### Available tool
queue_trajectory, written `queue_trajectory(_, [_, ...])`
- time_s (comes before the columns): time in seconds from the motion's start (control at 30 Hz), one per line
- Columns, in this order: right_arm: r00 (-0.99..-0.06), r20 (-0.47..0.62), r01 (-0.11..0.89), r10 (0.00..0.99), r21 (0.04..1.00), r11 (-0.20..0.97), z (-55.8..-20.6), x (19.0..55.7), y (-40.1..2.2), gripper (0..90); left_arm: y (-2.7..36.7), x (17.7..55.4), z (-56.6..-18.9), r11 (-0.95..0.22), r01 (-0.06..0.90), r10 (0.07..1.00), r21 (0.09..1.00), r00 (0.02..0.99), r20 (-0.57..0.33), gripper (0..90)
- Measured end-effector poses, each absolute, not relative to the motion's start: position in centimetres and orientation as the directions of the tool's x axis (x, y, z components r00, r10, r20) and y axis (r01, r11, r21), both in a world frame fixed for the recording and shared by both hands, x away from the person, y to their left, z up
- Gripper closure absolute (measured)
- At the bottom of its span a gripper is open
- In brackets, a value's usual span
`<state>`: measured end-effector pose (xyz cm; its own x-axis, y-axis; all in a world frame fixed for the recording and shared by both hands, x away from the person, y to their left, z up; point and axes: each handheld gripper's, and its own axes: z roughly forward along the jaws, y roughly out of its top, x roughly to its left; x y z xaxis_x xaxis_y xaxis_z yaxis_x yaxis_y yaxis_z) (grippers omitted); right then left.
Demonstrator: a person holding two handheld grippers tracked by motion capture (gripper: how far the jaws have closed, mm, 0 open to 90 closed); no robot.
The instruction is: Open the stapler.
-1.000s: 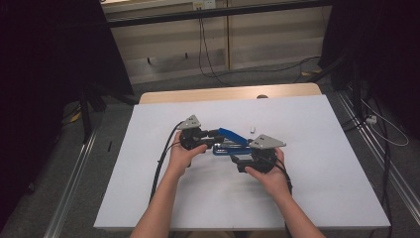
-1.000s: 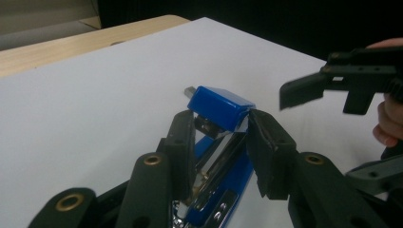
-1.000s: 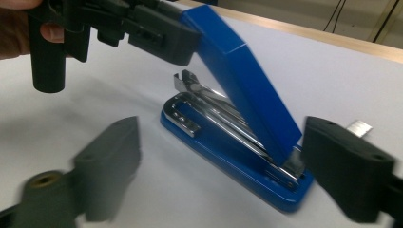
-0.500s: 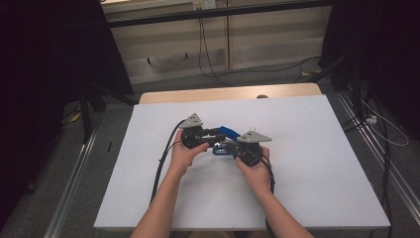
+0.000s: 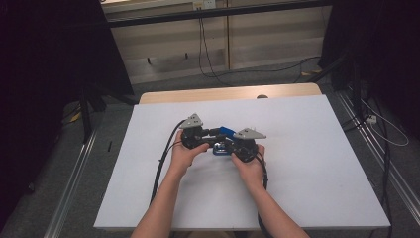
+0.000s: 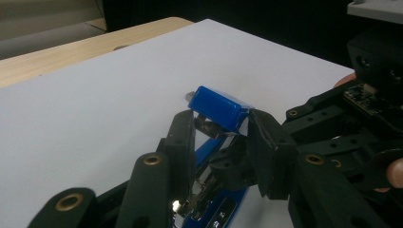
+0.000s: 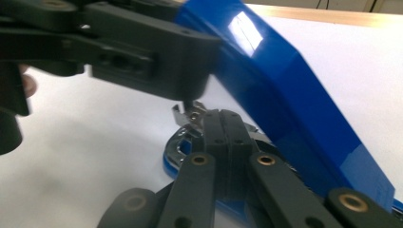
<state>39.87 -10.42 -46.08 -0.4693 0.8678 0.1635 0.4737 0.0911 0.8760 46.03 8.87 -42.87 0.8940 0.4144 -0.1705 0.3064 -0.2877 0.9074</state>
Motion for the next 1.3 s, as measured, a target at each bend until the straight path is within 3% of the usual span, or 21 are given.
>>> queue_trajectory(0.63, [-0.45,0.17,0.443,0.877,0.895,0.054,-46.2,40.5,-9.6,90.0,8.8,46.0,-42.9,-0.274,0.319,0.428,0.907,0.885,-0.182,61.5])
queue_trajectory(1.0, [-0.445,0.168,0.437,0.879,0.898,0.049,-46.4,40.4,-9.5,90.0,9.6,46.1,-42.3,-0.262,0.378,0.464,0.888,0.856,-0.227,46.6])
queue_trajectory(1.03, [-0.445,0.168,0.436,0.88,0.899,0.049,-46.4,40.4,-9.5,90.0,9.7,46.1,-42.2,-0.277,0.38,0.468,0.882,0.856,-0.222,40.8])
queue_trajectory(1.3, [-0.442,0.167,0.436,0.881,0.899,0.048,-46.4,40.3,-9.5,90.0,11.6,46.2,-41.3,-0.313,0.368,0.496,0.876,0.849,-0.18,47.9])
